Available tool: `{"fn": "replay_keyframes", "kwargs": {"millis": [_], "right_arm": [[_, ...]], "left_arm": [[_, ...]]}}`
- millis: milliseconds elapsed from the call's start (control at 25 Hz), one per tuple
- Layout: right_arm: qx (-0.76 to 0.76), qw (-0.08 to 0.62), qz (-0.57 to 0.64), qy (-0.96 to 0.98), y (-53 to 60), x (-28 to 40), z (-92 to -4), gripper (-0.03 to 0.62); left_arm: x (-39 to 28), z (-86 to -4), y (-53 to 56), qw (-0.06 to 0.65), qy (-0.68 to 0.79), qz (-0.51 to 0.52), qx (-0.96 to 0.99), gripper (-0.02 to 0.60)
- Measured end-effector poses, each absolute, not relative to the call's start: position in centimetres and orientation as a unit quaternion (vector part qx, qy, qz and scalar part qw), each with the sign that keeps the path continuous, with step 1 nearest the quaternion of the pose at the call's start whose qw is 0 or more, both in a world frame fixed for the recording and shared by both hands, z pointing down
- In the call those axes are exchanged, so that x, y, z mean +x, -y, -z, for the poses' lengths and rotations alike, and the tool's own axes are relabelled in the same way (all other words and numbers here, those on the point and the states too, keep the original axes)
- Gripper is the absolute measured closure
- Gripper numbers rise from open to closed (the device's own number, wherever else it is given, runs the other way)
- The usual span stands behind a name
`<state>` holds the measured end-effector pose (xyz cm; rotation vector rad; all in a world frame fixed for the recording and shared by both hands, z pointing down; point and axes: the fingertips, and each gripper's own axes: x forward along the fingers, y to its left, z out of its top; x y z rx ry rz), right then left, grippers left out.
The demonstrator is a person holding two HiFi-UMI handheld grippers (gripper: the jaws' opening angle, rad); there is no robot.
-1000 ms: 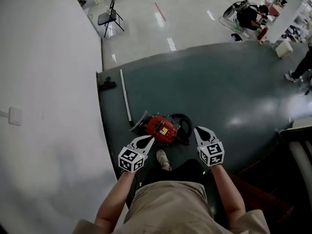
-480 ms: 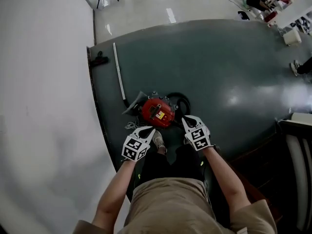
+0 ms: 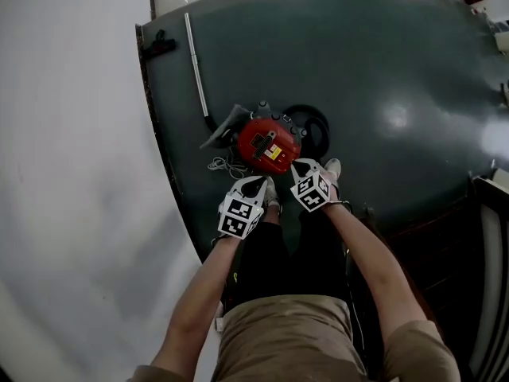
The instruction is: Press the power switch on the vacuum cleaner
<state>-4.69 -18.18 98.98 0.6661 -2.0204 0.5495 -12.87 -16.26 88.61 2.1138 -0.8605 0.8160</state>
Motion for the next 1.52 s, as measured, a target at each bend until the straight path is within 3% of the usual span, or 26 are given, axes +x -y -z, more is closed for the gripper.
{"fn": "replay_keyframes", "kwargs": {"millis": [360, 640, 1520], "right_arm": [[0.17, 0.556, -0.163, 0.797, 14.6, -6.0, -111.8, 0.582], [0.186, 0.57, -0.209, 0.773, 13.0, -6.8, -117.9, 0.582], [0.241, 0.595, -0.301, 0.705, 13.8, -8.8, -122.7, 0.58]], "left_arm": [[-13.3, -97.0, 17.0, 0.335, 0.324, -0.351, 0.812, 0.577], [-12.9, -101.4, 15.8, 0.337, 0.291, -0.358, 0.821, 0.577], [-17.5, -104.5, 13.5, 0.356, 0.313, -0.379, 0.795, 0.577]]}}
